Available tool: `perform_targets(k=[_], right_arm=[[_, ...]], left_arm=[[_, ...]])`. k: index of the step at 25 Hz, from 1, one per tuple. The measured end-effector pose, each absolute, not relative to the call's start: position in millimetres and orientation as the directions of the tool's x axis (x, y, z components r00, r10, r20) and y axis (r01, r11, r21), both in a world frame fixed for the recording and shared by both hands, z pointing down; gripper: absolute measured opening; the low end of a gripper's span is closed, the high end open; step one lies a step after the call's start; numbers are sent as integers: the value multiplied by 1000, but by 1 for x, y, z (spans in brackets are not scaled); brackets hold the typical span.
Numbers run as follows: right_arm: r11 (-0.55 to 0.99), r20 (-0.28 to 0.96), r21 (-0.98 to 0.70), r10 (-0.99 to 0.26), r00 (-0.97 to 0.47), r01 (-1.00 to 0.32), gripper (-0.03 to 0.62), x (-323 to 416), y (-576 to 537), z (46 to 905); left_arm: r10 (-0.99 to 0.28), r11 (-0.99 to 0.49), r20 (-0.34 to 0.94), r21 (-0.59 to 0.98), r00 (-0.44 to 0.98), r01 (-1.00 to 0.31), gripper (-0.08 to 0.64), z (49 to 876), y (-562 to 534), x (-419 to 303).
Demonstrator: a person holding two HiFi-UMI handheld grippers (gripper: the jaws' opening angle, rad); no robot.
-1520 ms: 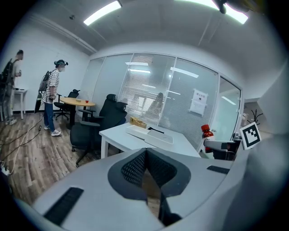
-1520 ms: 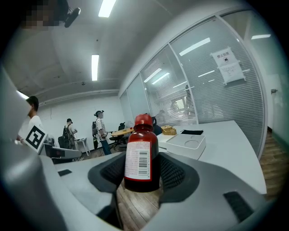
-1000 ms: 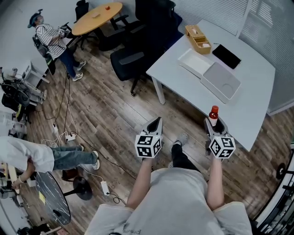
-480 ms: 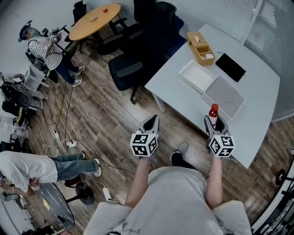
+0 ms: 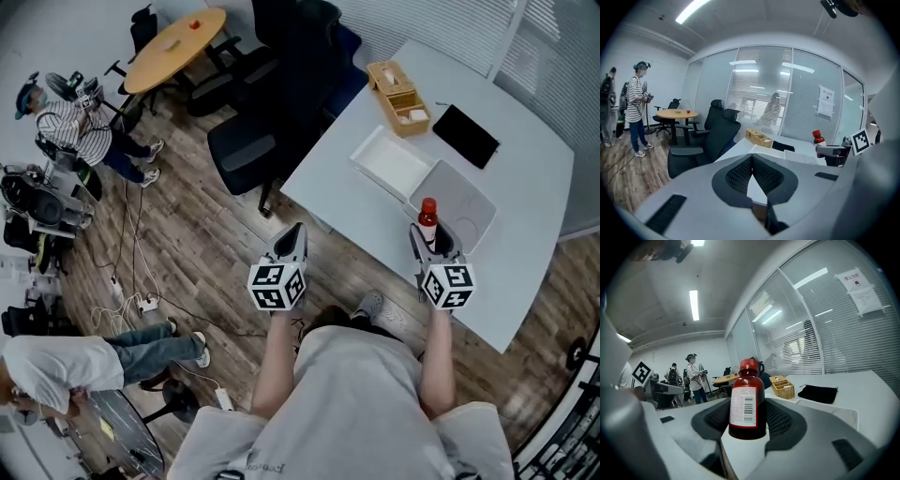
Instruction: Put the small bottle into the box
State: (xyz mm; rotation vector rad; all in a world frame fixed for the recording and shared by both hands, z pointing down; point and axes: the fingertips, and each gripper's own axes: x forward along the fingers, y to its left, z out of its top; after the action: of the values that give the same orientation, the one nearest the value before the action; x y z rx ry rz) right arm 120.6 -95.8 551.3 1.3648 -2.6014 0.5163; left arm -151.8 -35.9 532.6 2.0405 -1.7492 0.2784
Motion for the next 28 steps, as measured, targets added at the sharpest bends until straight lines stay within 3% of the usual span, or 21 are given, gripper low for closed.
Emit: perform_targets(k=[7, 28], right_arm=[[526, 306, -237, -758, -576, -817, 224, 127, -116, 557], [582, 432, -120, -699, -570, -804, 224, 104, -232, 553]], left_arm=[[-876, -75, 456, 200, 160, -977, 28, 546, -51, -163], [-833, -277, 412, 266, 369, -923, 28, 538, -211, -128]])
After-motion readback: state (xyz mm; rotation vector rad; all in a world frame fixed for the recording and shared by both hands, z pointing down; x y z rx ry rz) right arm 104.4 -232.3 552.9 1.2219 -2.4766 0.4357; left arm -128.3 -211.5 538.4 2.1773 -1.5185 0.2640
